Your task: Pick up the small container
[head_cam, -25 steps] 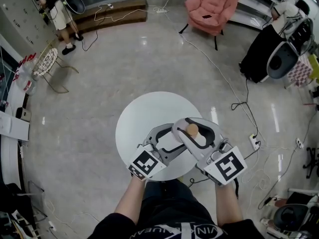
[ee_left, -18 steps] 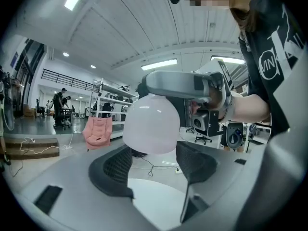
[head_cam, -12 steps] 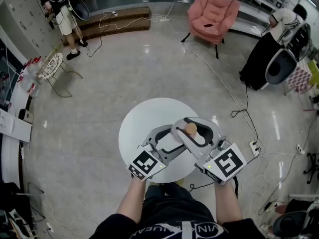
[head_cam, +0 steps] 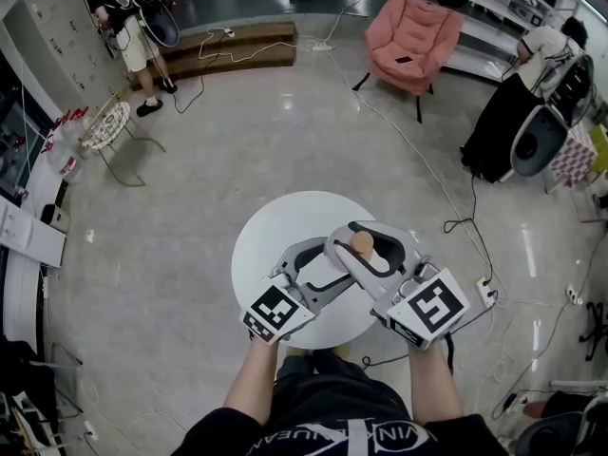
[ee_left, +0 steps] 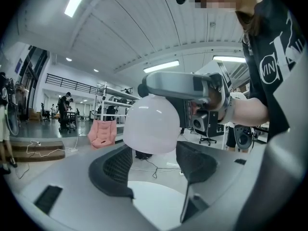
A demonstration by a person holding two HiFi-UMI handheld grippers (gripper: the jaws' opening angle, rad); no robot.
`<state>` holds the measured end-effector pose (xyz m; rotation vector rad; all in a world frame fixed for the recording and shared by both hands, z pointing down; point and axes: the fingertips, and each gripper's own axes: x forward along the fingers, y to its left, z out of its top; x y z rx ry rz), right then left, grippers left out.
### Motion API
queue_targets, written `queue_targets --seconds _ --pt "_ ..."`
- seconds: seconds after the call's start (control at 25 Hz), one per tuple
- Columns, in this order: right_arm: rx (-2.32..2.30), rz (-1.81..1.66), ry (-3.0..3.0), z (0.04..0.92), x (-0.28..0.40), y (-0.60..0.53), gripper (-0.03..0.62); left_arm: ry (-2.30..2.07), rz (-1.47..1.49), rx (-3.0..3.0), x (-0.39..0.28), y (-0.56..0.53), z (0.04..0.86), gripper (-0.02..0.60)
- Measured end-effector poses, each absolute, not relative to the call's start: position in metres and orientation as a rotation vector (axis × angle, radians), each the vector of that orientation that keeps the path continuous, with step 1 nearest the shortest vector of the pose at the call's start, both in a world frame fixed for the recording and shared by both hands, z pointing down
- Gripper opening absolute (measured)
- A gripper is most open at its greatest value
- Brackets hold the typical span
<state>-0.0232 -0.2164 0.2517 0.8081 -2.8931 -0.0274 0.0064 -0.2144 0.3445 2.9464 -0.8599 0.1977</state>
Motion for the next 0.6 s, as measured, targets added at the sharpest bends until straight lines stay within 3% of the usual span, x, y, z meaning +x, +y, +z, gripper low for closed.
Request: queue_targets --seconds 0.6 --pt "0.761 -0.068 -2.918 0.233 -0.04 -0.212 0.13 -0.917 0.2 2.946 -0.01 -0.215 0.326 0.279"
